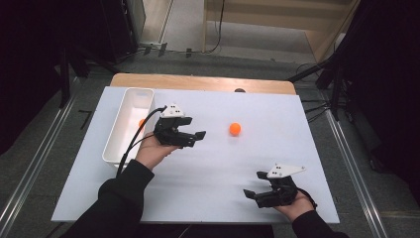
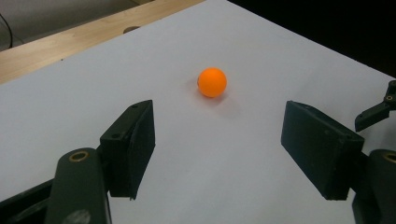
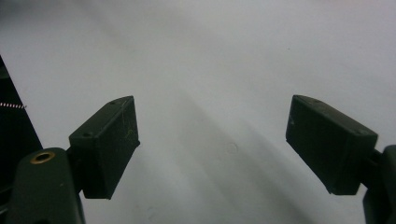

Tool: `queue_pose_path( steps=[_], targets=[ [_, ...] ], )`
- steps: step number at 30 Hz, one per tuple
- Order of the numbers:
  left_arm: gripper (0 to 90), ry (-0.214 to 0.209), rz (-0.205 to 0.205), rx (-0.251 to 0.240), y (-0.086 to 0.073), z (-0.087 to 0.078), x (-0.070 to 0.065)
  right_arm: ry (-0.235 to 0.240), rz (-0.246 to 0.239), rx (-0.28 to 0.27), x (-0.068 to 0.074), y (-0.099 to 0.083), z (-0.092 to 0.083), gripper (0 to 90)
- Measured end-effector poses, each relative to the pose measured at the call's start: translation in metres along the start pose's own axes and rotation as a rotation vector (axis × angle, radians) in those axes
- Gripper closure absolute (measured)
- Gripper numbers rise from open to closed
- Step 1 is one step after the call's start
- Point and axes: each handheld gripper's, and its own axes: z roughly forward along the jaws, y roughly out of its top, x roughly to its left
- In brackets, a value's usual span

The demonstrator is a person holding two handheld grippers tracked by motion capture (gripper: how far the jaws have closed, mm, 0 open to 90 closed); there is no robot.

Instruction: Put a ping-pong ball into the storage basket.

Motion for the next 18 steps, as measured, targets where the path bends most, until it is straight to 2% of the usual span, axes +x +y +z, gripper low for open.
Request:
queue_pose_path(
  steps=[18],
  targets=[
    [26.5, -0.009, 0.015, 0.022, -0.008, 0.017, -0.012, -0.003, -0.004, 0.004, 0.000, 0.000, 0.000, 15.6]
  ],
)
